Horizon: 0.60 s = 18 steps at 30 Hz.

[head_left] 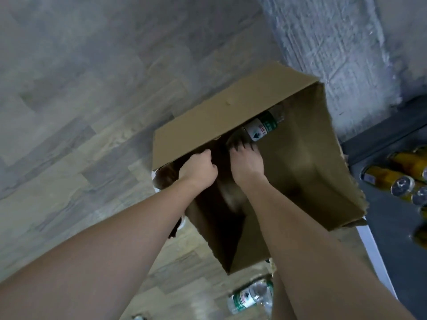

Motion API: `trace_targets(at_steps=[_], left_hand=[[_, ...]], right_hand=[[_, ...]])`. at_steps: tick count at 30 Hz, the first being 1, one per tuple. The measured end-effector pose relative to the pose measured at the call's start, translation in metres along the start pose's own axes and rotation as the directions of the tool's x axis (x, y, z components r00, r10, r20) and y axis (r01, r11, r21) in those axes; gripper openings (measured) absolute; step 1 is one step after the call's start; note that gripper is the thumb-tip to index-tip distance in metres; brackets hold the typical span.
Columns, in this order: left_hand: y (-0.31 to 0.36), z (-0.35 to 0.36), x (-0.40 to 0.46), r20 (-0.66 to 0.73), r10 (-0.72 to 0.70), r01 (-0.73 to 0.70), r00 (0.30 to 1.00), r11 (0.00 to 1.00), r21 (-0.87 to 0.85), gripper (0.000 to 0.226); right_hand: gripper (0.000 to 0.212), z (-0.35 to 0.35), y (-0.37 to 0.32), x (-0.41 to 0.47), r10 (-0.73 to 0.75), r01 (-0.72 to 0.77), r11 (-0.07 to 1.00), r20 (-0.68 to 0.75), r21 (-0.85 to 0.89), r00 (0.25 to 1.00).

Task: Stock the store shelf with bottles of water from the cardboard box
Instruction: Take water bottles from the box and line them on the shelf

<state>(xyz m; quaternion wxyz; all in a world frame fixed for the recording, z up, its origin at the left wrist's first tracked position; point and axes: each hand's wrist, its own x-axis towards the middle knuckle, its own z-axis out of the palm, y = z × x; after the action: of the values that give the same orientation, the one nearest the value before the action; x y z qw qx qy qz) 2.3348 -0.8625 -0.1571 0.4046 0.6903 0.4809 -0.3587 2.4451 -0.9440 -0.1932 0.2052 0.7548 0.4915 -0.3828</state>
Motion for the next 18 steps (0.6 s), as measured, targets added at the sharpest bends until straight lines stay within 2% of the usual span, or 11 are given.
trace_targets(at_steps=[5, 10, 13, 15, 17, 18], left_hand=[[-0.016, 0.023, 0.028, 0.096, -0.028, 0.029, 0.995, 1.000, -0.007, 0.033], [-0.045, 0.028, 0.034, 0.076, -0.013, 0.011, 0.997, 0.999, 0.030, 0.026], [-0.048, 0.031, 0.017, 0.092, 0.015, -0.018, 0.996, 0.999, 0.033, 0.019], [-0.045, 0.027, -0.001, 0.094, 0.005, -0.009, 0.996, 0.999, 0.035, 0.017], [-0.039, 0.017, -0.023, 0.085, 0.005, -0.009, 0.996, 0.999, 0.049, 0.014], [-0.035, 0.011, -0.035, 0.083, 0.006, -0.011, 0.997, 0.998, 0.061, 0.011]], right_hand=[[0.061, 0.041, -0.005, 0.053, 0.004, 0.043, 0.923, 0.122, -0.381, 0.993], [0.056, 0.045, -0.017, 0.074, -0.024, 0.070, 0.897, 0.110, -0.437, 0.994], [0.054, 0.041, -0.015, 0.056, -0.063, 0.080, 0.940, 0.061, -0.332, 0.996], [0.049, 0.031, -0.012, 0.029, -0.145, 0.148, 0.967, 0.028, -0.206, 0.989], [0.051, 0.013, -0.003, -0.002, -0.179, 0.179, 0.981, -0.004, 0.070, 0.984], [0.051, 0.001, 0.003, -0.018, -0.115, 0.111, 0.958, -0.001, 0.263, 0.993]])
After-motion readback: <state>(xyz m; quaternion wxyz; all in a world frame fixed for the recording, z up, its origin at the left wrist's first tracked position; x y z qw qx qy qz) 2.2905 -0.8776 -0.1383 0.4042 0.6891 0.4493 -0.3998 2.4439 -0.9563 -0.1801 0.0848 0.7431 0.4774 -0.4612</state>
